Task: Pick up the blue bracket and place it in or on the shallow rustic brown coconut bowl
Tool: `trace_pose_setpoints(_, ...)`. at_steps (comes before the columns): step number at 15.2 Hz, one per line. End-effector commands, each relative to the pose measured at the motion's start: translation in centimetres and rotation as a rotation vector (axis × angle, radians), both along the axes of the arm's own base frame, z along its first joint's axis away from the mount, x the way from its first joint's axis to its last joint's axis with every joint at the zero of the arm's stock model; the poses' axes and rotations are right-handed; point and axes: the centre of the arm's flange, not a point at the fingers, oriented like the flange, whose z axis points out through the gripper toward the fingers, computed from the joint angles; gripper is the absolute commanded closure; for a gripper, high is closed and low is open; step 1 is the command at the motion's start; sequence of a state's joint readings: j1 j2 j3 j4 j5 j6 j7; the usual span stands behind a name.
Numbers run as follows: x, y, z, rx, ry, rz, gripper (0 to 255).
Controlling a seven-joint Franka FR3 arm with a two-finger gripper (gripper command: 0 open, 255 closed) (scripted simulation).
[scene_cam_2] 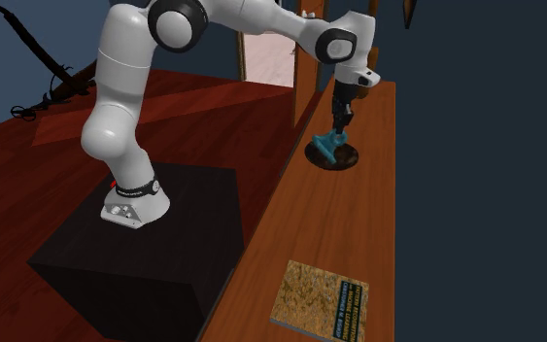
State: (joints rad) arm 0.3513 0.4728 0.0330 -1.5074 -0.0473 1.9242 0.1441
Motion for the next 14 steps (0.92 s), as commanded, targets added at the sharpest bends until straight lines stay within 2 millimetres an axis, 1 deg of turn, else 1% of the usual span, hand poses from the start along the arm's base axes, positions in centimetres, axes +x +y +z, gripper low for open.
trace_pose_setpoints(1, 0.04, -0.14, -1.25, -0.001, 0.002, -0.001, 255)
trace_pose_setpoints(2, 0.04, -0.14, -1.81, -0.001, 0.002, -0.001, 255)
trace_pose_setpoints(10, 0.04, -0.13, -1.81, -0.001, 0.002, -0.001, 255)
trace_pose_setpoints(11, 0.02, -0.17, -1.77, -0.001, 0.002, -0.001, 0)
trace_pose_setpoints(14, 0.05, -0.17, -1.82, -0.001, 0.002, -0.001, 0)
